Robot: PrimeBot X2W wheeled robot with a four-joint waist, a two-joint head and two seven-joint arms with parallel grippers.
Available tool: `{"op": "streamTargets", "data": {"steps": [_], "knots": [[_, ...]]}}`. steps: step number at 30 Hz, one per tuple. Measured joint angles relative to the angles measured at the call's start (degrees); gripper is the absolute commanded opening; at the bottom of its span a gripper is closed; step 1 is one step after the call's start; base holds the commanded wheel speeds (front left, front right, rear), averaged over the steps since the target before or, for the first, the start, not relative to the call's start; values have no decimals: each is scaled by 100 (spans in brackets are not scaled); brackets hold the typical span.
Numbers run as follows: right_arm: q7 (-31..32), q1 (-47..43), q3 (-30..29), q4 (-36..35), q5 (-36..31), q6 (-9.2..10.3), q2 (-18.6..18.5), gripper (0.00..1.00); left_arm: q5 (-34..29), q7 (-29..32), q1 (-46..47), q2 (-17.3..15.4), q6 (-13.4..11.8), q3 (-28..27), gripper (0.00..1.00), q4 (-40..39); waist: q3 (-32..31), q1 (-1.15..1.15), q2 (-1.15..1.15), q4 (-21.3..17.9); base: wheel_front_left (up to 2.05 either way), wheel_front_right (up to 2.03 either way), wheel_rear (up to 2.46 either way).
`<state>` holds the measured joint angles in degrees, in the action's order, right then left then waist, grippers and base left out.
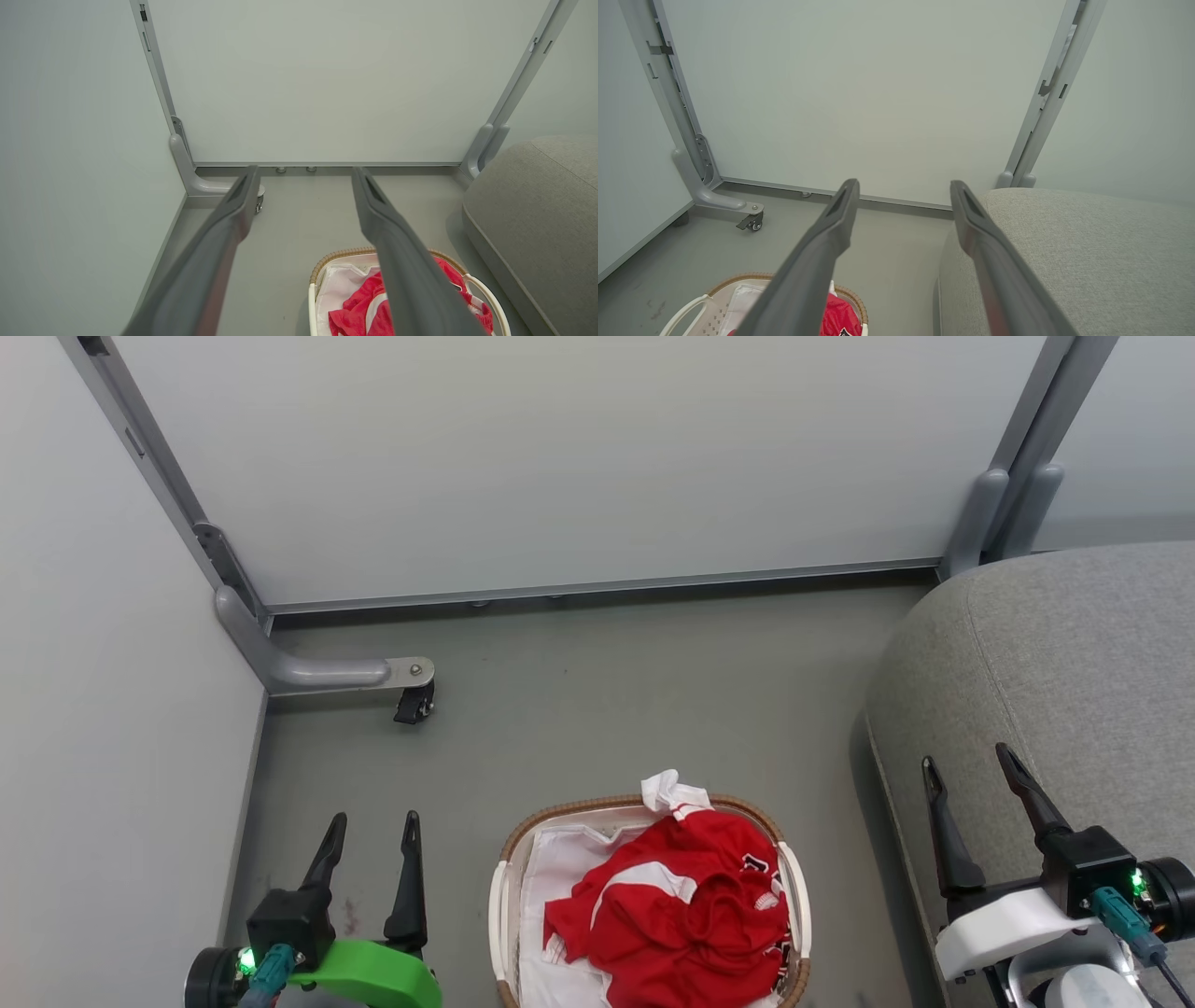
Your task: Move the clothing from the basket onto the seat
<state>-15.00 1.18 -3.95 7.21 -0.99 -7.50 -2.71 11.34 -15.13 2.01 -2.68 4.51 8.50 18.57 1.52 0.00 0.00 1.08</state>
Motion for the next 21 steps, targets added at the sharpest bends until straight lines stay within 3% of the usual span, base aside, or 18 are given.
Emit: {"op": "streamTargets", "data": {"steps": [21], "knots": [[-1, 23, -42, -66, 0, 0, 0, 100, 7, 0, 11, -1, 2, 58, 100, -33, 139, 0, 0, -27, 0, 0, 0]]}}
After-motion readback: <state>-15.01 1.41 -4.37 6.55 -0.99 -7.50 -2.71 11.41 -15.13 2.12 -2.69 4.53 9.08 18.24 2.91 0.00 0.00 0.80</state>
